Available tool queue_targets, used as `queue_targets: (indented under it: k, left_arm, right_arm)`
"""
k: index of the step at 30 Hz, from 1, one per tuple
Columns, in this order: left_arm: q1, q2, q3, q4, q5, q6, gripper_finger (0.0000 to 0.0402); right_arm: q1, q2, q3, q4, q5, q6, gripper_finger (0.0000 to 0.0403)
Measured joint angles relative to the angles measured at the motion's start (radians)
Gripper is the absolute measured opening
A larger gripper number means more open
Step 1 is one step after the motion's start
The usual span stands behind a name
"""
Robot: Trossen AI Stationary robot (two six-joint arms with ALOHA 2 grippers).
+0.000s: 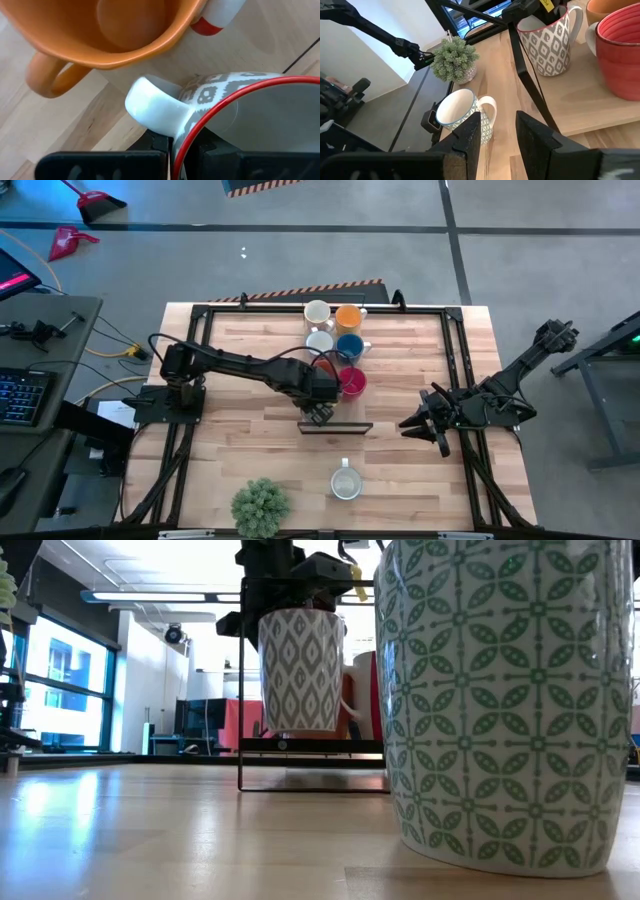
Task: Place coffee mugs
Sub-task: Put the gray cup on the shelf
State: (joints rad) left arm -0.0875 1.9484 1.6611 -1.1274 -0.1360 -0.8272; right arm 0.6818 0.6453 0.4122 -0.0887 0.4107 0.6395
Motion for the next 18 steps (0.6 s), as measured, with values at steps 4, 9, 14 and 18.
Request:
queue_targets:
  k: [4,9,14,18]
  left_arm:
    - [0.001,0.011,0.002,-0.001,0.009,0.007,0.0012]
    - [0.003,0.012,0.001,-0.006,0.004,0.019,0.0012]
    - [0.003,0.013,0.0,-0.022,-0.007,0.025,0.0014]
    - [0.003,0.013,0.0,-0.034,-0.005,0.025,0.0021]
  right_arm:
    - [0.0,0.0,0.0,0.0,-0.002,0.016,0.0106]
    - [0.0,0.0,0.0,0.003,-0.002,0.016,0.0106]
    - [0.0,0.0,0.0,0.003,-0.002,0.015,0.0106]
    - [0.0,0.0,0.0,0.003,-0.005,0.015,0.0106]
